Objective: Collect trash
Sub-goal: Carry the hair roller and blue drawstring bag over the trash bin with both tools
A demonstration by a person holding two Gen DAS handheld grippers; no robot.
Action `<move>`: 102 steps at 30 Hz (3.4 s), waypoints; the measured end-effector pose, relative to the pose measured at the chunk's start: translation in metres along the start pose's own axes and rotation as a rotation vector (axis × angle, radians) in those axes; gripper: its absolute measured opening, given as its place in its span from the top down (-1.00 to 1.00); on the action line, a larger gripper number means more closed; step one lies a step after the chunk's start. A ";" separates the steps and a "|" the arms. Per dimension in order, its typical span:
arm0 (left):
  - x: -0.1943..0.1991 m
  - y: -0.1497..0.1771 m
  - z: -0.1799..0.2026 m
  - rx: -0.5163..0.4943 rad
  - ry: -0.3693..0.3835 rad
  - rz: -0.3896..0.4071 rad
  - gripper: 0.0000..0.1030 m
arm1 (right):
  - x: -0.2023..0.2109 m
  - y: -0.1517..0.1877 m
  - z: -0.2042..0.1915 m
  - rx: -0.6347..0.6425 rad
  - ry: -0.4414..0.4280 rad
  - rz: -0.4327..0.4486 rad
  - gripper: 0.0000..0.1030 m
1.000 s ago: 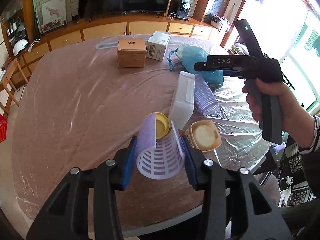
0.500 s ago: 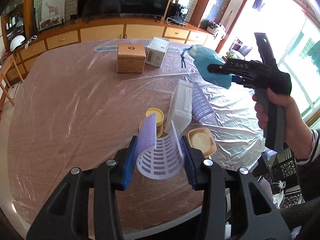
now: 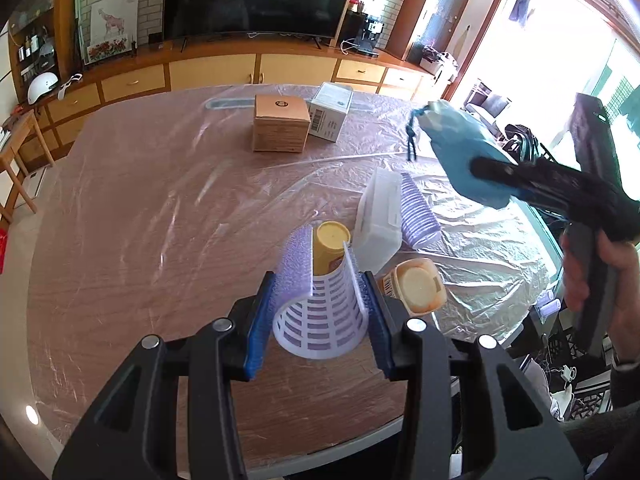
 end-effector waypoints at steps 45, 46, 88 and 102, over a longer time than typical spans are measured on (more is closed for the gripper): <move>0.018 0.032 0.007 -0.039 -0.001 -0.013 0.15 | 0.060 0.083 -0.042 0.081 -0.106 -0.041 -0.18; 0.020 0.033 0.008 -0.039 0.000 -0.012 0.15 | 0.061 0.084 -0.042 0.083 -0.112 -0.041 -0.18; 0.052 0.102 0.050 -0.237 0.111 -0.113 0.15 | 0.101 0.157 -0.063 0.258 -0.225 -0.190 -0.17; 0.039 0.124 0.055 -0.280 0.132 -0.188 0.15 | 0.091 0.184 -0.071 0.327 -0.251 -0.294 -0.17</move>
Point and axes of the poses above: each gripper's, at about its wrist camera, not at the fingertips, and x roughly against the way its jaws point, z to its right, y to its underside, the point moved 4 cm from there along -x, roughly the way its jaws point, and after that the axes turned 5 degrees about x, right-handed, at the moved point
